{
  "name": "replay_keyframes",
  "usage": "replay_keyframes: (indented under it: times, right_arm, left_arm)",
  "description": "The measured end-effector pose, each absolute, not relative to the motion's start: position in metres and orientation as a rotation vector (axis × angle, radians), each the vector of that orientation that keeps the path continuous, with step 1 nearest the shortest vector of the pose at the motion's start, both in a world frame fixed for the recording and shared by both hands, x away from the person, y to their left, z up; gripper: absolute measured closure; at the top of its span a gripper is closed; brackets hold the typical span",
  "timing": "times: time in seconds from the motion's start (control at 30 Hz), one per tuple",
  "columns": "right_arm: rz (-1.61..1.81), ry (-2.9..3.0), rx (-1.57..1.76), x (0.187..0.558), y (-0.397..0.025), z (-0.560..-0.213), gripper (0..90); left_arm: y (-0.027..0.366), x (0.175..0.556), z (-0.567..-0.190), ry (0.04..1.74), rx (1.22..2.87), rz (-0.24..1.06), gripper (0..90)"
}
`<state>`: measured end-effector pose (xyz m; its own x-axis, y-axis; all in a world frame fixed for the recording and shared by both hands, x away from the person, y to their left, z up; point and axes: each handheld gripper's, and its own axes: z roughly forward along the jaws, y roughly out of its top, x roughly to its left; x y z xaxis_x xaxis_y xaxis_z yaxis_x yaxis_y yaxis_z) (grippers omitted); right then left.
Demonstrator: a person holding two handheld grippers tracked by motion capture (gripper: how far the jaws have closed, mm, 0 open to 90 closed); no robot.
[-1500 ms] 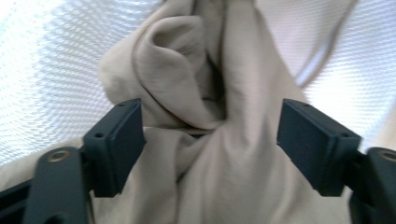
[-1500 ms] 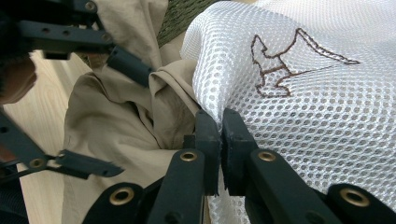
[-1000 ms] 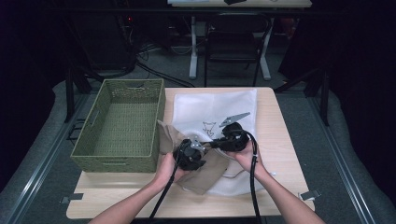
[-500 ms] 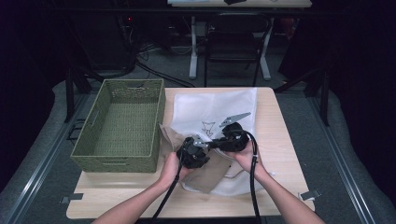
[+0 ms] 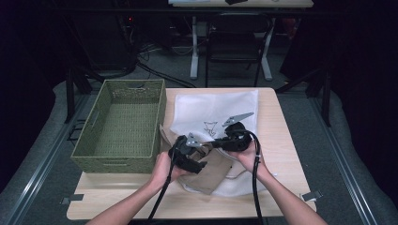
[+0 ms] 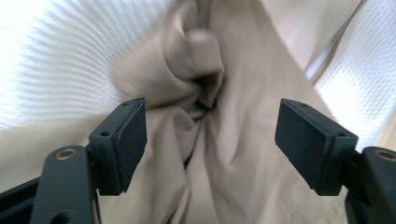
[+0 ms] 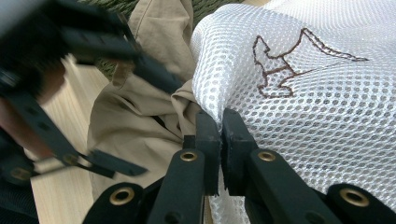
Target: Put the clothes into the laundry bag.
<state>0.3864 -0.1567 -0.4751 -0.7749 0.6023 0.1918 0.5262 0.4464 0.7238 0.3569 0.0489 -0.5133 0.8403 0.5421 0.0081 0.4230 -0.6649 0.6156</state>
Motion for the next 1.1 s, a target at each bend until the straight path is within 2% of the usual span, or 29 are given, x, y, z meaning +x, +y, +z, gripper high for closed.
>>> replay_keyframes:
  times: [0.03,0.17,0.23,0.27,0.4,0.47,0.57,0.67,0.73,0.77,0.87,0.93,1.1]
  right_arm:
    - [1.244,2.593,1.013,0.387,-0.156,-0.475,87.6]
    - [1.244,2.595,1.008,0.386,-0.156,-0.476,87.6]
    - [1.249,2.596,1.01,0.386,-0.155,-0.475,87.7]
    - [1.253,2.594,1.006,0.385,-0.155,-0.475,87.7]
    - [1.28,2.586,0.99,0.383,-0.153,-0.471,87.7]
    - [1.302,2.58,0.981,0.382,-0.153,-0.467,87.6]
    - [1.307,2.584,0.972,0.381,-0.151,-0.466,87.6]
    - [1.273,2.6,0.984,0.383,-0.151,-0.472,87.6]
    - [1.263,2.603,0.997,0.383,-0.153,-0.474,87.5]
    - [1.263,2.6,1.0,0.384,-0.154,-0.474,87.5]
    - [1.258,2.592,1.005,0.384,-0.157,-0.474,87.4]
    - [1.258,2.59,1.008,0.385,-0.158,-0.474,87.4]
    - [1.255,2.588,1.006,0.385,-0.158,-0.474,87.3]
  left_arm:
    - [0.045,0.358,-0.52,0.698,2.421,0.239,28.1]
    - [0.038,0.362,-0.534,0.703,2.425,0.235,49.7]
    - [0.035,0.365,-0.536,0.694,2.416,0.227,70.8]
    - [0.034,0.365,-0.536,0.694,2.417,0.237,77.8]
    - [0.034,0.366,-0.526,0.716,2.335,0.27,87.2]
    - [0.034,0.368,-0.523,0.733,2.29,0.28,87.6]
    - [0.03,0.372,-0.532,0.757,2.314,0.249,84.9]
    - [0.033,0.373,-0.535,0.743,2.338,0.208,69.5]
    - [0.036,0.372,-0.53,0.73,2.357,0.212,63.0]
    - [0.038,0.371,-0.528,0.724,2.36,0.204,56.2]
    - [0.045,0.365,-0.519,0.699,2.37,0.21,45.7]
    - [0.05,0.361,-0.511,0.692,2.36,0.228,45.0]
    - [0.06,0.356,-0.495,0.705,2.35,0.325,32.7]
